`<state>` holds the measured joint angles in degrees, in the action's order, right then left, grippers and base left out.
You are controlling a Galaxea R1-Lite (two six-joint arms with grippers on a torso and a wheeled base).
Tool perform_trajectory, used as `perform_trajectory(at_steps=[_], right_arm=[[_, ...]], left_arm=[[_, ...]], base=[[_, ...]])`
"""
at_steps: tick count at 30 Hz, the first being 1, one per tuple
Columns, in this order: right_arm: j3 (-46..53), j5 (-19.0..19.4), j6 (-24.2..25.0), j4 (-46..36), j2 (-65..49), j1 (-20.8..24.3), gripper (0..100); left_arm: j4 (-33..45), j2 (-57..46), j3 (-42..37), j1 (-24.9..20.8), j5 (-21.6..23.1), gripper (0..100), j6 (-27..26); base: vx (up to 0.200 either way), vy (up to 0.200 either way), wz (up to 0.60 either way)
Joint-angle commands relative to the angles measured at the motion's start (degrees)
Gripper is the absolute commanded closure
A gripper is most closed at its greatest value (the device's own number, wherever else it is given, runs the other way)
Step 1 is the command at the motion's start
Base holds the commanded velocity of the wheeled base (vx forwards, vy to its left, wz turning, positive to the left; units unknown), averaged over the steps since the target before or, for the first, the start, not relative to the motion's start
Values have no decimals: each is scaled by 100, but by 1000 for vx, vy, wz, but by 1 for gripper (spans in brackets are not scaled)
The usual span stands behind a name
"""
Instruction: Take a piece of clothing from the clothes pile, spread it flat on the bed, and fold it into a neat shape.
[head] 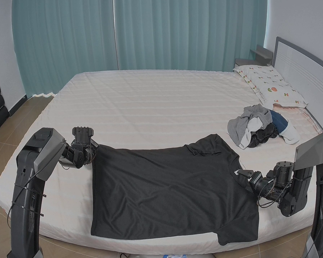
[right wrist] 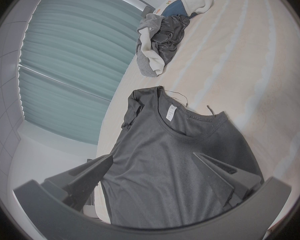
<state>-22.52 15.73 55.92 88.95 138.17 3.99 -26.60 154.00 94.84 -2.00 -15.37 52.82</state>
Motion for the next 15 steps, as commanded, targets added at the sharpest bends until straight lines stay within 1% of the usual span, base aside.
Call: perform_trajectory(at_steps=[1,4,7,10,11,15], right_arm=[[-148,-17,16,61,-62,-73,0],[-315,-26,16,43,-282,-276,0],[-411,-17,-2,34,-247,-337,0],[-886,-35,-55,25,140,-355,0],[-1053,-35,-116,17,307,-337,0],[-1862,-43,-714,-124,703,-293,0]], left_arm=[[-3,7,8,-2,8,100,0],[-3,-2,-10,-2,8,100,18],[-3,-2,-27,-2,8,100,35],[-3,-11,-45,-2,8,100,79],[-3,-20,-62,-11,8,100,79],[-3,-37,-89,-11,8,100,114]], base=[[0,0,0],[0,0,0],[0,0,0],[0,0,0],[0,0,0],[0,0,0]])
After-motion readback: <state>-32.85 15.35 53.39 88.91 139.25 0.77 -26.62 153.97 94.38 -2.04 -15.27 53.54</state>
